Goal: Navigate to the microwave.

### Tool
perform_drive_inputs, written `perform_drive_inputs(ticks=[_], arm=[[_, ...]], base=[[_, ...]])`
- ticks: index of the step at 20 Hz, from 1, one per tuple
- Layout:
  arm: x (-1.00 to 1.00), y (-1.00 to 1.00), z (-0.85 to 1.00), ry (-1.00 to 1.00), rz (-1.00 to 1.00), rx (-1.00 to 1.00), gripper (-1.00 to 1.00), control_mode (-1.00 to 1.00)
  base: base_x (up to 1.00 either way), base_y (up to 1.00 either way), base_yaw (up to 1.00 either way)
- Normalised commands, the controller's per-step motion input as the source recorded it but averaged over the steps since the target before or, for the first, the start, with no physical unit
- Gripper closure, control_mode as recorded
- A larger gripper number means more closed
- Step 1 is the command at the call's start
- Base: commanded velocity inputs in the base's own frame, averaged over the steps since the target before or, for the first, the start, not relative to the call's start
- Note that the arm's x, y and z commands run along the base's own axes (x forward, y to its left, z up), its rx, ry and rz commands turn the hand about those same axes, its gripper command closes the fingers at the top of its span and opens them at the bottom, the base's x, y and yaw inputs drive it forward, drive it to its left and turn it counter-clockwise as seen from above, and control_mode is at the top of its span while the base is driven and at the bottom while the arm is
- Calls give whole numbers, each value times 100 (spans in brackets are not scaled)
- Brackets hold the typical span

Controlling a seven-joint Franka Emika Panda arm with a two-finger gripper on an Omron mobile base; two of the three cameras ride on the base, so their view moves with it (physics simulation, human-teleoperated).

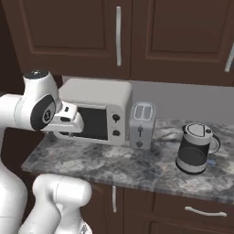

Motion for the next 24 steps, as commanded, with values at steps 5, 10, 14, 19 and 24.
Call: perform_drive_inputs(ticks=[5,10,14,19,24], arm=[[0,0,0,0,0,0,-100,100],[0,0,0,0,0,0,-100,100],[0,0,0,0,0,0,-100,100],[0,0,0,0,0,0,-100,100],[0,0,0,0,0,0,-100,100]], base=[[-33,-54,-8],[-2,-84,-29],[-7,-83,-39],[0,-57,-51],[0,-54,-53]])
